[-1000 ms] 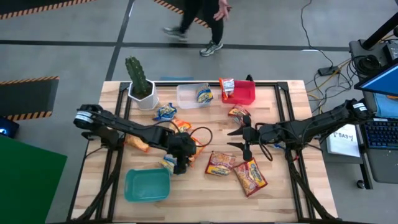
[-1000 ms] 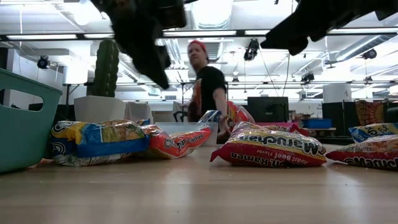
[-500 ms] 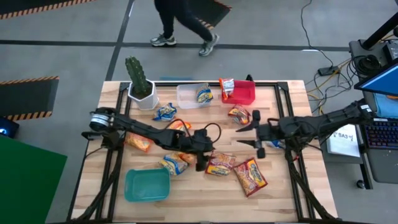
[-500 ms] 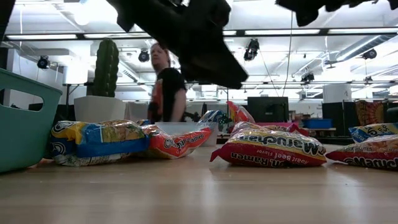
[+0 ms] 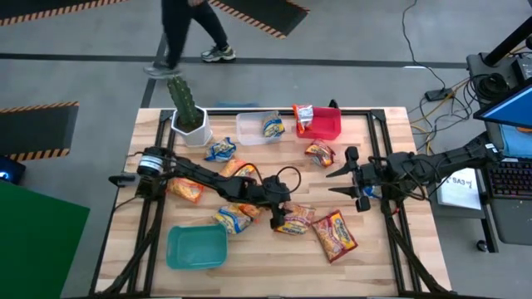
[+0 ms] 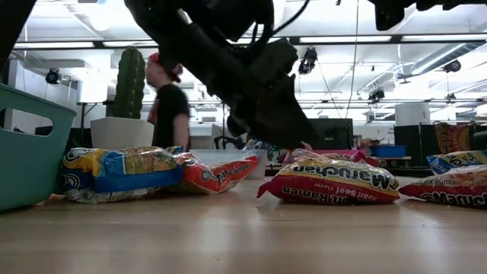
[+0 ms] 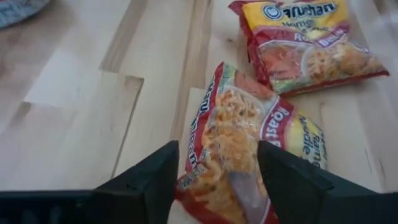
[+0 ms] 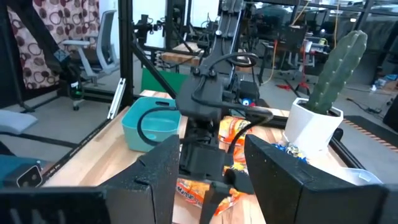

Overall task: Sort Maruchan noodles
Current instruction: Put the red noodle pack into the green bin

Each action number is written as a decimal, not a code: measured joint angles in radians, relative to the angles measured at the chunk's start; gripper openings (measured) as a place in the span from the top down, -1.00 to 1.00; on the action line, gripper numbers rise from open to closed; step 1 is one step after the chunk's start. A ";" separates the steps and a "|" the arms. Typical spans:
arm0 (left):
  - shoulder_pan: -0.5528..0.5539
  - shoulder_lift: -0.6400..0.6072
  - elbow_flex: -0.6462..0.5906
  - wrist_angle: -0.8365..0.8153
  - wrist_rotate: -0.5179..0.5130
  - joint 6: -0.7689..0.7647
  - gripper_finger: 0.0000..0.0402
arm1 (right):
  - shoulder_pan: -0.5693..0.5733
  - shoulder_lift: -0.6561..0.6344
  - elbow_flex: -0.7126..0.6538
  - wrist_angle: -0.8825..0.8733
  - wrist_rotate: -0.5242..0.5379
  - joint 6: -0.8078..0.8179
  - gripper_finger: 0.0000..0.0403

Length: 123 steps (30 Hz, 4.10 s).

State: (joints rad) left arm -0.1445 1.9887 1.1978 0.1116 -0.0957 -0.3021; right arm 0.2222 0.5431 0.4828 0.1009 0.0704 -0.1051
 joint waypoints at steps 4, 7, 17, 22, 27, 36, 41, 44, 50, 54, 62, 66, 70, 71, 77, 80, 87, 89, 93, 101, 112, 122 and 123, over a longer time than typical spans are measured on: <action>0.004 0.019 0.006 -0.022 -0.001 -0.015 -0.22 | 0.000 0.003 0.000 0.000 0.000 -0.001 0.15; 0.004 0.019 0.005 -0.022 0.000 -0.003 -0.35 | 0.000 0.003 0.000 0.000 0.000 -0.001 0.15; 0.004 0.060 0.004 0.003 0.063 -0.003 -0.41 | 0.000 0.003 0.000 -0.001 0.001 -0.012 0.15; 0.003 0.085 0.006 0.035 0.121 -0.027 -0.31 | 0.000 0.004 0.000 0.000 0.009 -0.024 0.15; 0.003 0.086 0.006 0.034 0.128 -0.027 -0.09 | 0.000 0.004 0.000 -0.001 0.009 -0.038 0.15; 0.001 0.077 0.019 0.028 0.128 -0.041 0.72 | 0.000 0.004 0.000 -0.001 0.010 -0.050 0.15; 0.001 0.055 0.019 0.027 0.119 -0.041 0.95 | 0.000 0.004 0.000 -0.001 0.010 -0.064 0.15; 0.001 0.037 0.019 0.019 0.095 -0.027 0.95 | 0.000 0.004 0.000 0.000 0.011 -0.072 0.15; 0.000 -0.013 0.019 -0.037 0.053 0.002 0.99 | 0.000 0.003 0.000 0.005 0.036 -0.103 0.15; -0.001 -0.052 0.019 -0.051 0.052 0.033 1.00 | 0.000 0.003 0.000 0.009 0.107 -0.121 0.15; -0.016 -0.148 0.019 -0.066 0.066 0.047 1.00 | 0.000 0.003 0.000 0.025 0.140 -0.164 0.15; -0.028 -0.227 0.019 -0.096 0.130 0.027 1.00 | 0.000 0.003 0.000 0.043 0.142 -0.183 0.15; -0.032 -0.344 0.019 -0.256 0.196 -0.116 1.00 | 0.000 0.003 0.000 0.043 0.142 -0.197 0.15; -0.032 -0.377 0.019 -0.303 0.202 -0.157 1.00 | 0.000 0.003 0.000 0.044 0.142 -0.197 0.15; -0.048 -0.547 0.050 -0.671 0.251 -0.358 1.00 | -0.001 0.003 0.000 0.046 0.142 -0.197 0.15; -0.060 -0.590 0.085 -0.862 0.308 -0.461 1.00 | -0.002 0.003 0.000 0.046 0.142 -0.196 0.15; -0.142 -0.631 0.114 -1.154 0.480 -0.683 1.00 | -0.005 0.003 0.000 0.044 0.142 -0.189 0.15; -0.174 -0.631 0.100 -1.225 0.524 -0.746 1.00 | -0.007 0.003 0.000 0.039 0.142 -0.183 0.15; -0.223 -0.624 0.070 -1.327 0.582 -0.866 1.00 | -0.007 0.003 0.000 0.036 0.142 -0.182 0.15; -0.244 -0.626 -0.015 -1.296 0.581 -0.956 1.00 | -0.007 0.003 0.000 0.035 0.141 -0.175 0.15; -0.262 -0.624 -0.177 -1.106 0.775 -1.055 1.00 | -0.007 0.003 0.000 0.035 0.142 -0.164 0.15; -0.262 -0.622 -0.351 -1.069 0.812 -1.099 1.00 | -0.007 0.003 0.000 0.034 0.142 -0.156 0.15; -0.263 -0.622 -0.365 -1.070 0.807 -1.109 1.00 | -0.007 0.003 0.000 0.034 0.142 -0.156 0.15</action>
State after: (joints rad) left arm -0.4071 1.3663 0.8331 -0.9581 0.7114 -1.4109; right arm 0.2153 0.5461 0.4824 0.1345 0.2119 -0.2611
